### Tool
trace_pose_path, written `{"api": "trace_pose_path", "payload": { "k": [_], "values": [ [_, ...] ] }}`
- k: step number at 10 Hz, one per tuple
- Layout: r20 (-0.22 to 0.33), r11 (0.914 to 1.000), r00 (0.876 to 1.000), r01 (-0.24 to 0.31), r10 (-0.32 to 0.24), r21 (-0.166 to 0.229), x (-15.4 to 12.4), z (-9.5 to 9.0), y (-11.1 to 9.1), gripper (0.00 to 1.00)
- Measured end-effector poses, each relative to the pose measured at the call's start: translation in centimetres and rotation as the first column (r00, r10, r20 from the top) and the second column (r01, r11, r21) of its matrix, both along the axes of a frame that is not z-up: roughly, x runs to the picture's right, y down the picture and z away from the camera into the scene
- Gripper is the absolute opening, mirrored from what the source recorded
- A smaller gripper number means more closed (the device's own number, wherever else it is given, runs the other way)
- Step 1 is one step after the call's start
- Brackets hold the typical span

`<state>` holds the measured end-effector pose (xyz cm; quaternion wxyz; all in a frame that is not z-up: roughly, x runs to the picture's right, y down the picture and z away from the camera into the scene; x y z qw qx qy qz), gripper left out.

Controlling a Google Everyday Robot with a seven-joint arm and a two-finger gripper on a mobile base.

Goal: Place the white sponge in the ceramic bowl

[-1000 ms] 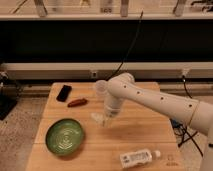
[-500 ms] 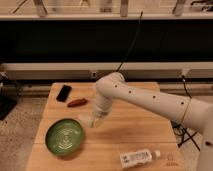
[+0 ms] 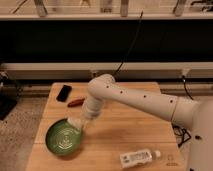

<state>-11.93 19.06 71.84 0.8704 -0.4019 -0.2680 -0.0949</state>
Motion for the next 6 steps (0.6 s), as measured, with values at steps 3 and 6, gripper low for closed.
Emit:
{"api": "trace_pose_path", "payload": {
  "k": [3, 6],
  "values": [
    [0.049, 0.9996, 0.999, 0.026, -0.025, -0.012, -3.2, -0.2, 1.4, 0.00],
    [0.079, 0.9987, 0.996, 0.045, -0.043, -0.024, -6.4, -0.7, 2.6, 0.00]
  ]
}}
